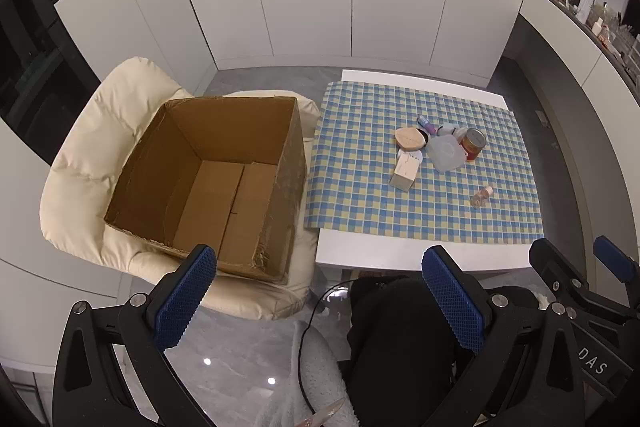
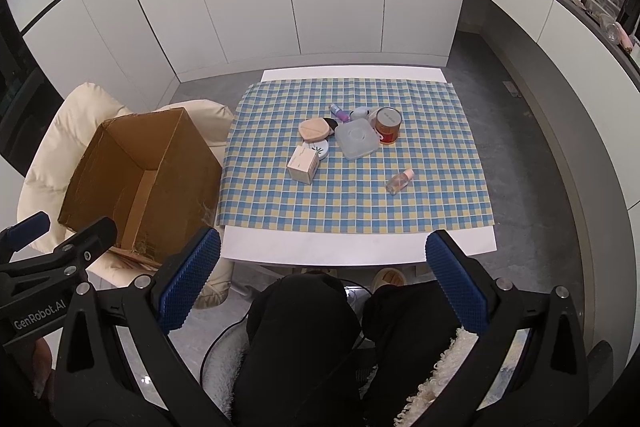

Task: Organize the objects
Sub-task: 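Move both tools toward the table of items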

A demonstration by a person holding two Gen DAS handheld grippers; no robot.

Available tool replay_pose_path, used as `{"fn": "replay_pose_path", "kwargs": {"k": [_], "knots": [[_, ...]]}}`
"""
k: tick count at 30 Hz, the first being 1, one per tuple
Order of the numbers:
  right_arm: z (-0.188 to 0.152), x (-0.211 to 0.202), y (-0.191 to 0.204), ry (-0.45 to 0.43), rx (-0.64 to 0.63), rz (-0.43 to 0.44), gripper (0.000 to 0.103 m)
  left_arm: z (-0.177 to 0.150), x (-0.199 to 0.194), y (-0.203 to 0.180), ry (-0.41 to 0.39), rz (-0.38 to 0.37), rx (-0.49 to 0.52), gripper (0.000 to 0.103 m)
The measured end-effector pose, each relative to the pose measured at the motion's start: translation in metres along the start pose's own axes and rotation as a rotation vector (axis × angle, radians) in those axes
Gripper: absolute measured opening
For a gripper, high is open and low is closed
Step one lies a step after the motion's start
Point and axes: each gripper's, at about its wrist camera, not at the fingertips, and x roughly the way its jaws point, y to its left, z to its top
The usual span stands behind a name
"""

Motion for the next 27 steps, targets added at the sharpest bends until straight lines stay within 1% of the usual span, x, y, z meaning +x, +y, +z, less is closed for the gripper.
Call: {"fn": "replay_pose_path", "kwargs": {"k": [17, 27], "knots": [[0.003, 0.0, -0.007, -0.006, 0.015, 0.008, 0.103, 0.0, 0.0, -0.005, -0.002, -0.004, -0.009, 0.103], [0.006, -0.002, -0.029, -0.015, 0.047, 0.01, 0.103, 0.005, -0.005, -0.03, -0.015, -0.003, 0.018, 0.103]]}}
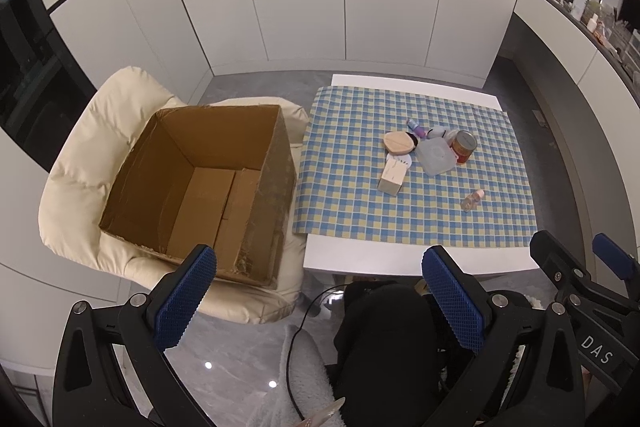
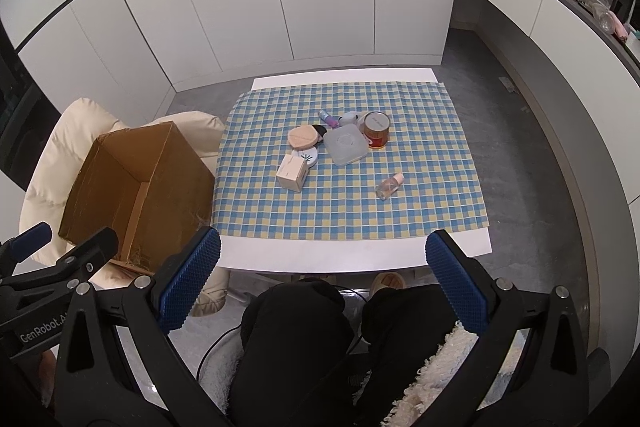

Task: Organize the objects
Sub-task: 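Move both tools toward the table of items, then grasp the beige cosmetic box with the left tool while the right tool grasps the pink-capped bottle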

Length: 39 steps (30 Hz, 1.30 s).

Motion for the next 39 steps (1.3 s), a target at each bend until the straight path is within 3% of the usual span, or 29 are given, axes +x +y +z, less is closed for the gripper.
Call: {"fn": "replay_pose_path", "kwargs": {"k": [13, 17, 21, 27, 31, 33, 36, 39], "knots": [[0.003, -0.002, -0.043, -0.028, 0.062, -0.061, 0.103, 0.009, -0.002, -0.038, -0.047, -0.004, 0.04, 0.103], [0.006, -0.002, -0.064, -0.036, 0.095, -0.075, 0.103, 0.018, 0.005, -0.055, -0.101, 0.047, 0.048, 0.103], [0.014, 0.004, -0.087, -0.04, 0.136, -0.091, 0.103, 0.031, 0.024, -0.075, -0.045, 0.01, 0.068, 0.103], [0.024, 0.018, -0.117, -0.058, 0.172, -0.113, 0.103, 0.051, 0.047, -0.089, -0.026, 0.0, 0.041, 0.103], [0.03, 0.032, -0.13, -0.055, 0.185, -0.106, 0.103, 0.072, 0.068, -0.097, -0.033, 0.061, 0.0, 0.103], [0.032, 0.04, -0.136, -0.065, 0.197, -0.101, 0.103, 0.083, 0.08, -0.098, -0.032, 0.056, -0.042, 0.103], [0.033, 0.05, -0.136, -0.077, 0.17, -0.109, 0.103, 0.093, 0.099, -0.101, -0.032, 0.026, -0.077, 0.103], [0.035, 0.067, -0.131, -0.092, 0.096, -0.112, 0.103, 0.091, 0.122, -0.111, -0.027, 0.02, -0.05, 0.103]]}}
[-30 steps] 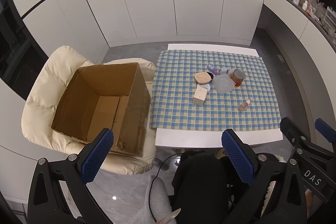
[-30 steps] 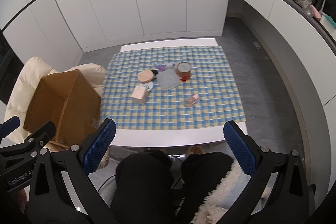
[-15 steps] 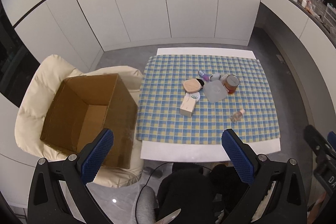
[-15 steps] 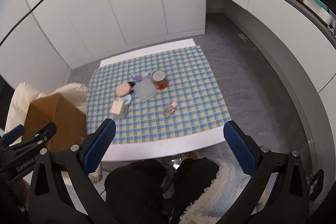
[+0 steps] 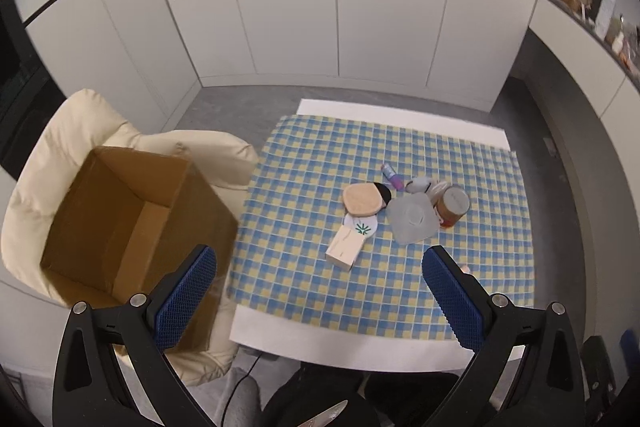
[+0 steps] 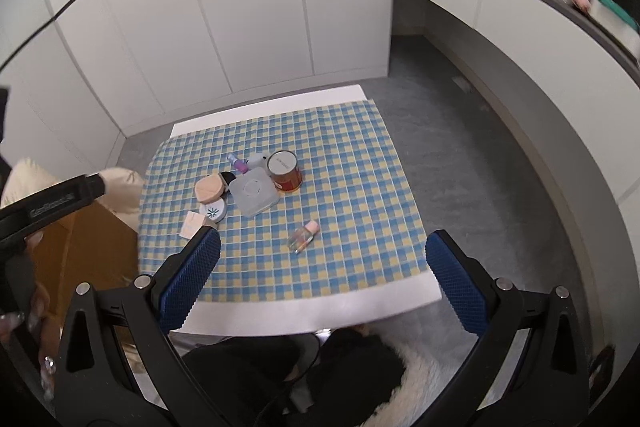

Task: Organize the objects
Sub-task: 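Grasp the beige cosmetic box with the left tool while the right tool grasps the pink-capped bottle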

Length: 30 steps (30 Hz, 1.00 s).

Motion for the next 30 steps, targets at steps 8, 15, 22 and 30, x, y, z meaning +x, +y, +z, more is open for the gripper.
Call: {"fn": "replay_pose_path", "kwargs": {"k": [8, 15, 22, 30], "knots": [[-0.009, 0.067, 0.004, -0.009, -0.026, 0.124, 0.103, -0.015, 0.055, -0.02, 0.017, -0.015, 0.096, 0.103], [-0.016, 0.134, 0.002, 0.071, -0.067, 0.151, 0.103, -0.02, 0.114, -0.024, 0.069, -0.028, 0.113, 0.103], [-0.032, 0.199, 0.03, 0.077, -0.38, 0.072, 0.103, -0.032, 0.188, -0.029, 0.157, -0.036, 0.13, 0.103], [-0.058, 0.268, 0.03, 0.185, -0.454, 0.124, 0.103, -0.045, 0.244, -0.044, 0.204, -0.04, 0.198, 0.103]]}}
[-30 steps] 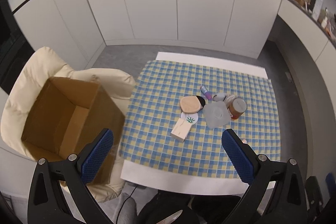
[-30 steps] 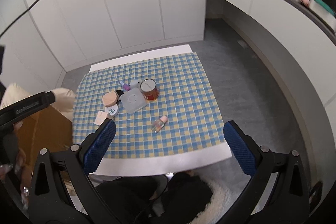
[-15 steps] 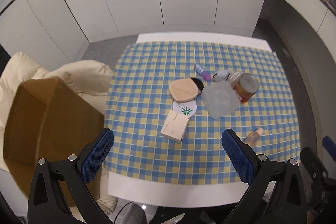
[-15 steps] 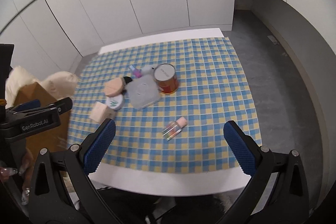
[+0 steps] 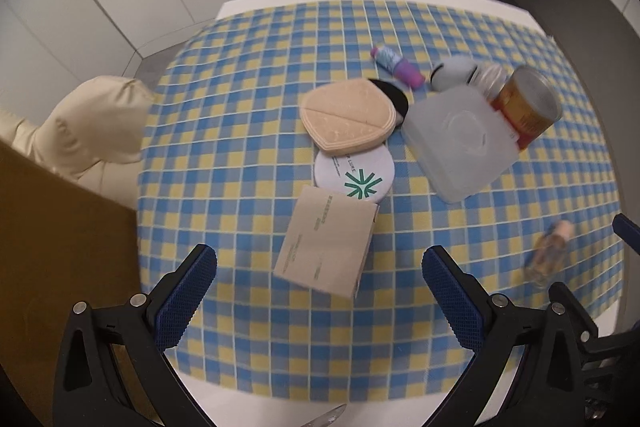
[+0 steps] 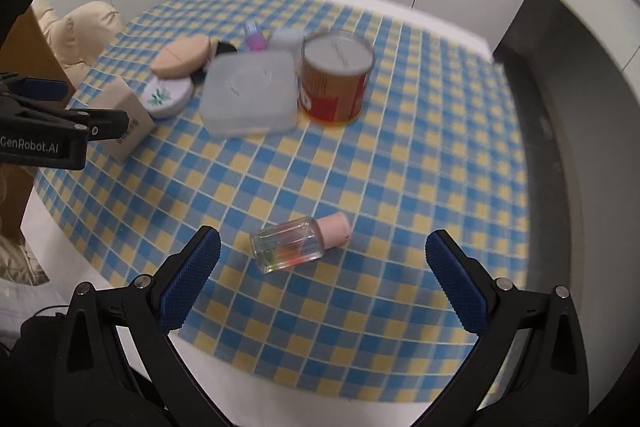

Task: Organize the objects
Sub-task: 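Grasp the beige cosmetic box with the left tool while the right tool grasps the pink-capped bottle, then carry the beige box with the left tool while the right tool carries the bottle to the cardboard box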

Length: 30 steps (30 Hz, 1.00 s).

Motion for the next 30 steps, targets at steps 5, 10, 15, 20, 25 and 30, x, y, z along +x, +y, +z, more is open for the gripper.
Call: {"fn": "replay_pose_path", "kwargs": {"k": [5, 10, 15, 20, 25, 30], "knots": [[-0.009, 0.032, 0.006, 0.057, -0.036, -0.055, 0.103, 0.004, 0.031, 0.001, 0.038, -0.023, -0.002, 0.103], [-0.014, 0.037, 0.012, 0.029, -0.079, -0.103, 0.103, 0.006, 0.052, 0.004, 0.052, -0.018, -0.005, 0.102], [-0.015, 0.032, 0.003, 0.025, -0.032, -0.032, 0.067, 0.007, 0.056, 0.009, 0.026, -0.064, -0.013, 0.081], [-0.016, 0.032, -0.007, 0.039, 0.04, -0.054, 0.066, 0.007, 0.054, 0.011, 0.008, -0.105, -0.024, 0.044], [-0.014, 0.026, -0.016, 0.043, 0.096, -0.049, 0.066, 0.0, 0.048, 0.008, -0.02, -0.074, -0.022, 0.044], [-0.006, 0.017, -0.016, 0.042, 0.131, -0.054, 0.066, -0.006, 0.041, 0.01, -0.011, -0.044, -0.056, 0.044]]}}
